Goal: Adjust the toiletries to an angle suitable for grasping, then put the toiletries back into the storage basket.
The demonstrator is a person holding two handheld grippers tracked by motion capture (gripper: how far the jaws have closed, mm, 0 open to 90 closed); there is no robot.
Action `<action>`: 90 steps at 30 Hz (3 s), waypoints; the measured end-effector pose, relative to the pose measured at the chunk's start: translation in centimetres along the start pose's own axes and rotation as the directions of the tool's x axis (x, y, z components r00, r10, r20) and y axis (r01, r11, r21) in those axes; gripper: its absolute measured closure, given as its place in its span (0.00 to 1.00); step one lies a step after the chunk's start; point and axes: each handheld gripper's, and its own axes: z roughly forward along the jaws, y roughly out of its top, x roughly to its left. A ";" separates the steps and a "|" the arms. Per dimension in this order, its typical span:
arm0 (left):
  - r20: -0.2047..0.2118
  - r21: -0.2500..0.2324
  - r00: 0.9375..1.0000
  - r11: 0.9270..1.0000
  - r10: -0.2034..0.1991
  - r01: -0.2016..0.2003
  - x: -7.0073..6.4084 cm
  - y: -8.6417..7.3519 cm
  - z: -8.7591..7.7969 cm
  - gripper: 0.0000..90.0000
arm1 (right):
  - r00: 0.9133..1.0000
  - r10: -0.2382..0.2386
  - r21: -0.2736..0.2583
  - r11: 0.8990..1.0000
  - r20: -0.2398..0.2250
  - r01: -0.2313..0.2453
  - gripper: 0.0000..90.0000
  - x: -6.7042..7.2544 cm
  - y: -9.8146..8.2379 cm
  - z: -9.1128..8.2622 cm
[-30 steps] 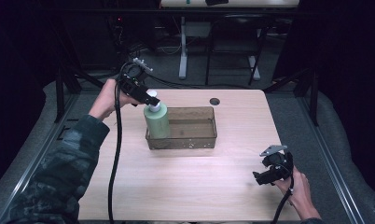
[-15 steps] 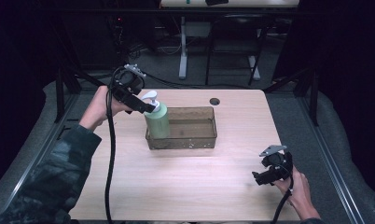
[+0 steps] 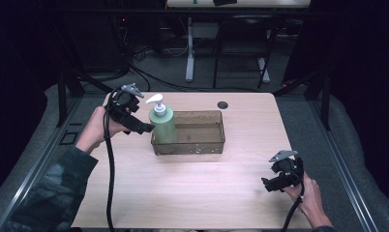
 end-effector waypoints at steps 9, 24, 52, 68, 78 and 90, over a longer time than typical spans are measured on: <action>0.016 0.004 0.999 0.999 -0.042 0.042 -0.4 -3.5 1.5 0.04 | 1.000 -0.004 0.006 1.000 0.001 0.004 0.01 0.0 0.0 0.1; 0.022 0.050 0.991 0.990 -0.131 0.130 -0.7 -9.5 5.1 0.01 | 1.000 -0.007 0.012 1.000 0.003 0.007 0.01 0.0 -0.1 0.3; 0.016 0.072 0.976 0.974 -0.216 0.214 1.1 -13.4 8.0 0.00 | 1.000 0.001 0.019 1.000 0.000 -0.001 0.01 -0.3 -0.3 0.5; 0.025 0.102 0.975 0.970 -0.222 0.218 1.4 -13.9 8.6 0.00 | 1.000 0.000 0.025 1.000 0.000 0.000 0.03 -0.3 -0.4 0.6; 0.032 0.098 0.974 0.970 -0.224 0.220 1.4 -14.0 8.6 0.00 | 1.000 0.012 0.019 1.000 -0.001 -0.012 0.03 -0.4 -0.4 0.5; 0.038 0.099 0.976 0.972 -0.216 0.212 1.1 -14.1 8.6 0.00 | 1.000 0.012 0.010 1.000 0.004 -0.012 0.03 -0.4 -0.2 0.2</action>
